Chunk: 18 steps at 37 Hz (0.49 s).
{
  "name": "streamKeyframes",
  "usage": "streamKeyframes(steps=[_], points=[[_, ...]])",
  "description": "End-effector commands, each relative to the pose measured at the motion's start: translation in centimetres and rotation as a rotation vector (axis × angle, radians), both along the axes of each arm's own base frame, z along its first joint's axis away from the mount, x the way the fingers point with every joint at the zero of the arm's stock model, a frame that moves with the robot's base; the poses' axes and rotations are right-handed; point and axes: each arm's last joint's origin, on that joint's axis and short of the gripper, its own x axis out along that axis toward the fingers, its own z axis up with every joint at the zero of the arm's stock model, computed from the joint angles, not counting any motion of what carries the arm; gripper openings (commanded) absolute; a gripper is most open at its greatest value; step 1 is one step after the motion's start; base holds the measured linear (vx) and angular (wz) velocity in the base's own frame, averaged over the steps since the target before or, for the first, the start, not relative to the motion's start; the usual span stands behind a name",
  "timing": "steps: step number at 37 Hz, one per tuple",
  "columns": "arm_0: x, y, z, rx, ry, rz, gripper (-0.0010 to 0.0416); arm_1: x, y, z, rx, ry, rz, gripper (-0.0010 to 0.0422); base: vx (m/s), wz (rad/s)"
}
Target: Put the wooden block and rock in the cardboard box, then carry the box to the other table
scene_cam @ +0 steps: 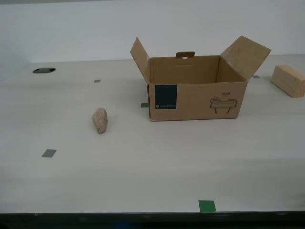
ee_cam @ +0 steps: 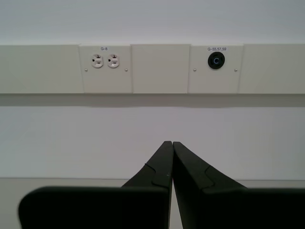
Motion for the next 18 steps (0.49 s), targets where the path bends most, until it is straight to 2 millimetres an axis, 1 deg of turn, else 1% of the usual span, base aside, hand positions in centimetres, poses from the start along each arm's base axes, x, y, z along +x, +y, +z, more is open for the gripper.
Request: streamKeyframes(steps=[1,18], points=[[0.0,-0.01,0.06,0.0,-0.005,0.0,0.0,-0.01,0.0,0.05,0.002,-0.004,-0.003,0.0,0.0,0.0],[0.0,-0.01,0.06,0.0,-0.005,0.0,0.0,-0.01,0.0,0.05,0.002,-0.004,-0.003,0.0,0.0,0.0]])
